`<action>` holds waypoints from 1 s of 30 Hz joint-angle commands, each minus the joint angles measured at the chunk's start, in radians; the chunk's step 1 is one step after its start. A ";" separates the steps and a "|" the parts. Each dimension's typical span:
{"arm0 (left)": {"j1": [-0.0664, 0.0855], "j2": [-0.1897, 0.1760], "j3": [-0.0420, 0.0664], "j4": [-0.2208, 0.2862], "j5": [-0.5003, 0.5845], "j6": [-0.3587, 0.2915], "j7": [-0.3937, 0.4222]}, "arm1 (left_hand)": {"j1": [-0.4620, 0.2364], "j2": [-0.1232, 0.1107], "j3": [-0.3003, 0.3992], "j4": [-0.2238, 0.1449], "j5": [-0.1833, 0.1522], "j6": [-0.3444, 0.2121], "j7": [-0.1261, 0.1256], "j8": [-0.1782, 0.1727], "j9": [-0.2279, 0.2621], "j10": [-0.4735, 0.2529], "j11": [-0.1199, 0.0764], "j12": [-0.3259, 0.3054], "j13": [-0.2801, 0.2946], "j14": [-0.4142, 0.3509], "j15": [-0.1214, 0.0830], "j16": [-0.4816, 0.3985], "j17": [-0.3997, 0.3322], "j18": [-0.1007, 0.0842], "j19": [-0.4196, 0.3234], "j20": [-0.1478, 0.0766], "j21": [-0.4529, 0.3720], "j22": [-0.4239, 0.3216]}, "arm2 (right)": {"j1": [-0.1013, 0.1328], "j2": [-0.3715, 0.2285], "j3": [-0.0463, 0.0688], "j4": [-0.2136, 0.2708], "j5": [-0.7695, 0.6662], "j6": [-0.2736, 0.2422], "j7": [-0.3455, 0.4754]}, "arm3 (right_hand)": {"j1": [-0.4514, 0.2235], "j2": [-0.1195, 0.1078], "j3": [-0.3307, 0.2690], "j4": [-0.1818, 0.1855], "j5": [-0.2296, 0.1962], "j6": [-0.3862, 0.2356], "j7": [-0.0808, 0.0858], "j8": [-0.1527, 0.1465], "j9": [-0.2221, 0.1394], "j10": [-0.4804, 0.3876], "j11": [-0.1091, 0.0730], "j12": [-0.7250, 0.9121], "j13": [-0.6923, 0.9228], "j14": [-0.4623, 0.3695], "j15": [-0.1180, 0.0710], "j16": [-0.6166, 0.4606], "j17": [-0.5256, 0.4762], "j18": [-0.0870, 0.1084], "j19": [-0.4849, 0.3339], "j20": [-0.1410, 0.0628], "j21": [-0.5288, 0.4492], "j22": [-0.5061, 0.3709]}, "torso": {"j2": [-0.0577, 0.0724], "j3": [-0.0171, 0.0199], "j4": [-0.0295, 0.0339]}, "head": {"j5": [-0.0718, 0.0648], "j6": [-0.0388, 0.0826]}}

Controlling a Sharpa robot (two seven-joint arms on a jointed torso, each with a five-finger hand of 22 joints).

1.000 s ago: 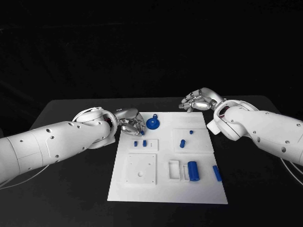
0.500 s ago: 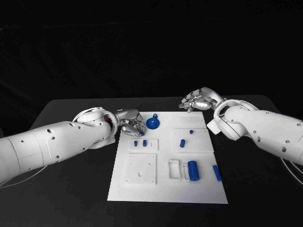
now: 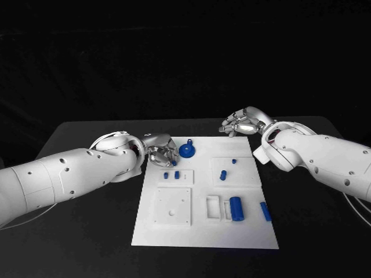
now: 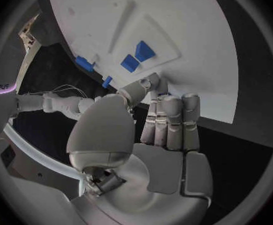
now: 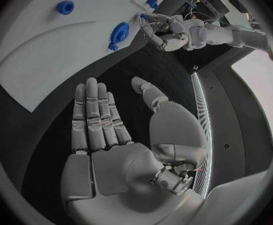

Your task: Assemble the parts on the task board

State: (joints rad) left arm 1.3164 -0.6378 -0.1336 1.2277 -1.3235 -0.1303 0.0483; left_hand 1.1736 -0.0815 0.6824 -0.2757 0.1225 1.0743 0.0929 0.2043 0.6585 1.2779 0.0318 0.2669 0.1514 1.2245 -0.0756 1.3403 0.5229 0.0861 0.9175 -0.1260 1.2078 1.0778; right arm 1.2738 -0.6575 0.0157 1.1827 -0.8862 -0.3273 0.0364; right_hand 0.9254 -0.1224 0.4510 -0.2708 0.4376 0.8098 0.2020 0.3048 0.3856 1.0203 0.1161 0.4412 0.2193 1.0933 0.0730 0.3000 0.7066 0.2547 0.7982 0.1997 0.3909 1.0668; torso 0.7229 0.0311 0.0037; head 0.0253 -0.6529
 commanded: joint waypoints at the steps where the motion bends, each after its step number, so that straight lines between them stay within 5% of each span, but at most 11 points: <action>1: -0.009 0.007 -0.006 0.006 -0.009 0.013 0.004 | -0.003 0.012 0.007 0.002 0.004 0.008 0.003 0.004 -0.002 0.006 -0.001 -0.004 -0.001 0.002 -0.006 -0.003 -0.002 0.051 0.004 -0.049 0.006 0.001 | 0.000 0.000 0.000 0.001 -0.001 0.010 0.009 | -0.008 0.002 -0.001 -0.002 0.006 -0.006 0.003 0.004 -0.001 -0.007 0.000 0.005 -0.001 0.001 0.002 -0.003 0.001 0.007 -0.008 -0.001 -0.005 0.001 | 0.000 -0.0005 0.0000 | -0.001 0.000; 19: -0.009 0.003 -0.007 0.014 0.013 0.034 -0.015 | -0.007 -0.003 0.002 -0.002 -0.001 -0.004 0.008 -0.001 -0.008 0.001 0.003 -0.019 -0.002 -0.007 -0.003 -0.008 -0.003 0.049 -0.003 -0.048 0.004 0.002 | 0.000 -0.002 0.000 0.001 -0.002 0.009 0.009 | -0.007 0.002 -0.001 -0.002 0.006 -0.007 0.003 0.005 -0.001 -0.007 0.000 0.005 -0.002 0.001 0.002 -0.004 0.002 0.007 -0.008 -0.001 -0.005 0.001 | 0.000 -0.0006 0.0005 | -0.003 0.001; 25: -0.009 0.001 -0.007 0.009 0.018 0.014 -0.027 | 0.009 -0.029 0.004 -0.008 -0.003 -0.079 0.034 -0.041 -0.034 -0.013 0.010 -0.037 -0.004 -0.012 0.004 -0.007 -0.002 0.049 -0.009 -0.043 0.003 0.003 | 0.000 -0.003 0.000 0.001 -0.002 0.009 0.008 | -0.007 0.002 -0.001 -0.003 0.006 -0.007 0.003 0.005 -0.001 -0.007 0.000 0.005 -0.002 0.001 0.002 -0.004 0.002 0.007 -0.008 -0.001 -0.005 0.001 | 0.000 -0.0008 0.0001 | -0.003 0.002; 30: -0.009 0.000 -0.007 0.007 0.016 0.017 -0.036 | 0.020 -0.051 0.003 -0.008 -0.002 -0.142 0.028 -0.071 -0.055 -0.035 0.021 -0.055 -0.008 -0.018 0.015 -0.007 -0.002 0.050 -0.015 -0.035 0.001 0.004 | 0.000 -0.003 0.000 0.001 -0.002 0.010 0.008 | -0.007 0.002 -0.001 -0.003 0.006 -0.007 0.003 0.005 -0.001 -0.008 0.000 0.005 -0.002 0.001 0.002 -0.004 0.002 0.007 -0.008 -0.001 -0.005 0.001 | 0.000 -0.0007 0.0007 | -0.003 0.002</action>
State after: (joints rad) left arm 1.3084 -0.6382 -0.1400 1.2338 -1.3127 -0.1285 0.0238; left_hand 1.1957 -0.1250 0.6847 -0.2786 0.1197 0.9386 0.1230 0.1364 0.6051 1.2480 0.0530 0.2166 0.1447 1.2125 -0.0628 1.3365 0.5206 0.0859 0.9087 -0.1236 1.2078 1.0800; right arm 1.2738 -0.6608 0.0157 1.1826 -0.8862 -0.3273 0.0364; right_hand 0.9254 -0.1224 0.4510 -0.2708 0.4376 0.8100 0.2018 0.3048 0.3857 1.0202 0.1161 0.4412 0.2192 1.0933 0.0730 0.3000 0.7074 0.2547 0.7982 0.1998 0.3909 1.0664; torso 0.7229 0.0304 0.0039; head 0.0221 -0.6507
